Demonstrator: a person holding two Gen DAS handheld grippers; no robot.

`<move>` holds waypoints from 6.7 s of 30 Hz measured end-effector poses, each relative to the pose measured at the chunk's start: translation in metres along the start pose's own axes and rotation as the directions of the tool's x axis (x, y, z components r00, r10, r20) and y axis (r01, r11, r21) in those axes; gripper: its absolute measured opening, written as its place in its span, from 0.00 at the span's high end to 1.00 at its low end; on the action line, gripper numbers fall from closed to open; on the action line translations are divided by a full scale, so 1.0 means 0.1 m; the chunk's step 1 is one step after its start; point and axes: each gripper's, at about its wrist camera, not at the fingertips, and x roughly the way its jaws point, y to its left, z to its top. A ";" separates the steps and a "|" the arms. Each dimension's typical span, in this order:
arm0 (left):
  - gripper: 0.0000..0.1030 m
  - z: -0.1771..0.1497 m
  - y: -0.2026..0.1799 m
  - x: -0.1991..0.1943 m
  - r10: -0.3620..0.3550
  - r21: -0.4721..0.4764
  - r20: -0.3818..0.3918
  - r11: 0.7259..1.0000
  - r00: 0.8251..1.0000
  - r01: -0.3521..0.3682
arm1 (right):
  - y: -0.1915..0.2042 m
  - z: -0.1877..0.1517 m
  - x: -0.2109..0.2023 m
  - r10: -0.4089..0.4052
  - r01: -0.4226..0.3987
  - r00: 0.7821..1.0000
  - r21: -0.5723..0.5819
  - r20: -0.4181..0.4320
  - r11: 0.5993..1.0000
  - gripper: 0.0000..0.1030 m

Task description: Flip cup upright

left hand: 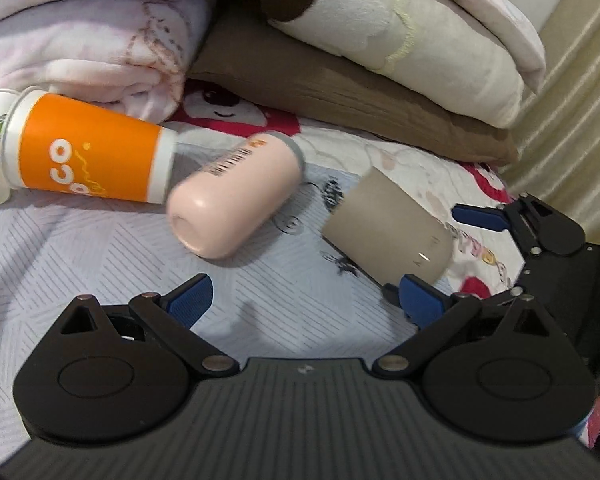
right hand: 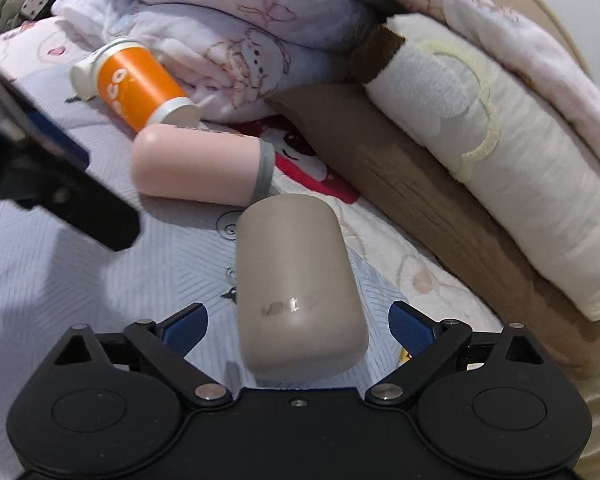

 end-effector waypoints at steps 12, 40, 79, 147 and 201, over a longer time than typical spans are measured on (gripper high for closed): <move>0.02 0.11 0.18 0.09 -0.023 -0.060 -0.032 0.998 0.999 0.021 | -0.25 0.15 0.43 0.161 -0.157 0.982 0.045 -0.102 0.987 0.20; 0.02 0.24 0.58 -0.92 -0.064 -0.150 -0.219 0.988 0.974 0.032 | 0.21 -0.18 0.01 0.410 -0.181 0.911 0.868 -0.029 0.462 0.20; 0.15 -0.51 1.08 -0.49 -0.335 -0.223 -0.270 0.934 0.903 0.280 | 1.07 0.03 -0.36 0.566 -0.372 0.824 0.776 0.023 0.510 0.09; 0.29 -0.28 0.82 -0.74 -0.099 0.324 0.044 0.943 0.994 0.079 | 1.72 0.60 -0.04 0.066 -0.131 0.963 0.243 0.260 0.961 0.20; 0.02 -0.79 0.28 -3.49 0.359 0.107 0.033 0.927 0.933 -0.360 | 1.69 0.28 -2.97 -0.155 0.021 0.975 0.623 0.161 0.782 0.03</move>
